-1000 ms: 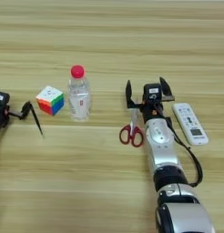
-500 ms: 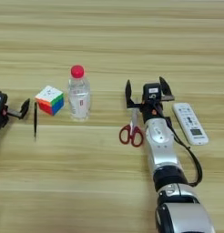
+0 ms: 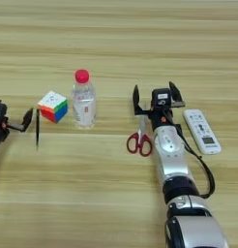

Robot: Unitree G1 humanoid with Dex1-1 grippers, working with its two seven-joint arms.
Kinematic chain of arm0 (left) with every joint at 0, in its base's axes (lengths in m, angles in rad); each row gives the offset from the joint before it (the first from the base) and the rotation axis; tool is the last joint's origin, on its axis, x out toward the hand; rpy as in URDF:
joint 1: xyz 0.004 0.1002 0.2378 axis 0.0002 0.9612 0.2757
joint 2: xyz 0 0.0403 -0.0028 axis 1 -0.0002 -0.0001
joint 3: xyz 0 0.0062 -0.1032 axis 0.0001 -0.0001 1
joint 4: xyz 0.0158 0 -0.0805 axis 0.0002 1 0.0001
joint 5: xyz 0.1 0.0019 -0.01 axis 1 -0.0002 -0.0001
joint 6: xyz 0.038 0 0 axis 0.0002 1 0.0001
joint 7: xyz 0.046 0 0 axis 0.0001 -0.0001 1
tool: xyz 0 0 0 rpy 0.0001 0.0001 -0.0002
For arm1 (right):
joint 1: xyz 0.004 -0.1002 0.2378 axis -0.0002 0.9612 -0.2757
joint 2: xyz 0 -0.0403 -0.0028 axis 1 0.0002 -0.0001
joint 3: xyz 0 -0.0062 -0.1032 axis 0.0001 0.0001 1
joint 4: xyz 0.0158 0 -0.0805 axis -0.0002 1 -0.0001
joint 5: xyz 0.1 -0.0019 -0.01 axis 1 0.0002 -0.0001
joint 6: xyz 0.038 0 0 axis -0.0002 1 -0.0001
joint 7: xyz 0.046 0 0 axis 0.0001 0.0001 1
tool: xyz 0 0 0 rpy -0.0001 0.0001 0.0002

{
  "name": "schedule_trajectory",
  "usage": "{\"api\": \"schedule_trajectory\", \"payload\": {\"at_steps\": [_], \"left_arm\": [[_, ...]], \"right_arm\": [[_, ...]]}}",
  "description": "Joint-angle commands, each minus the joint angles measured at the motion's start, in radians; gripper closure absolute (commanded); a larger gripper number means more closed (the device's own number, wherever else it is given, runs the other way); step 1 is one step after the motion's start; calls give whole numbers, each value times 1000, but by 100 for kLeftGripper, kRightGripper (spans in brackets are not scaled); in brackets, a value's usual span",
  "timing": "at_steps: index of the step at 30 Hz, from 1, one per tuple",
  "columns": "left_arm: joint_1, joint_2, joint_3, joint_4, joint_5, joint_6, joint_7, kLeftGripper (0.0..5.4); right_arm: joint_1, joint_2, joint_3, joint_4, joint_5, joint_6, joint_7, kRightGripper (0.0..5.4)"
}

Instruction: Move the objects on the table

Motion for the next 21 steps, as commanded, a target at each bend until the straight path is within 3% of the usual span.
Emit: {"api": "schedule_trajectory", "payload": {"at_steps": [1, 6, 12, 21], "left_arm": [[35, -19, -39, -68, 6, 60, -15, 1], [70, -41, -88, -93, 21, 89, -21, 1], [72, -58, -112, -84, 33, 90, -22, 1], [38, -48, -107, 46, 73, 45, 18, 1]], "right_arm": [[-16, 0, 1, 1, -3, 8, -2, 0], [-17, 1, 1, 2, -3, 7, -3, 0], [-17, 2, 2, 2, -4, 7, -3, 0], [-13, 3, 3, -9, -5, 9, -4, 0]]}}
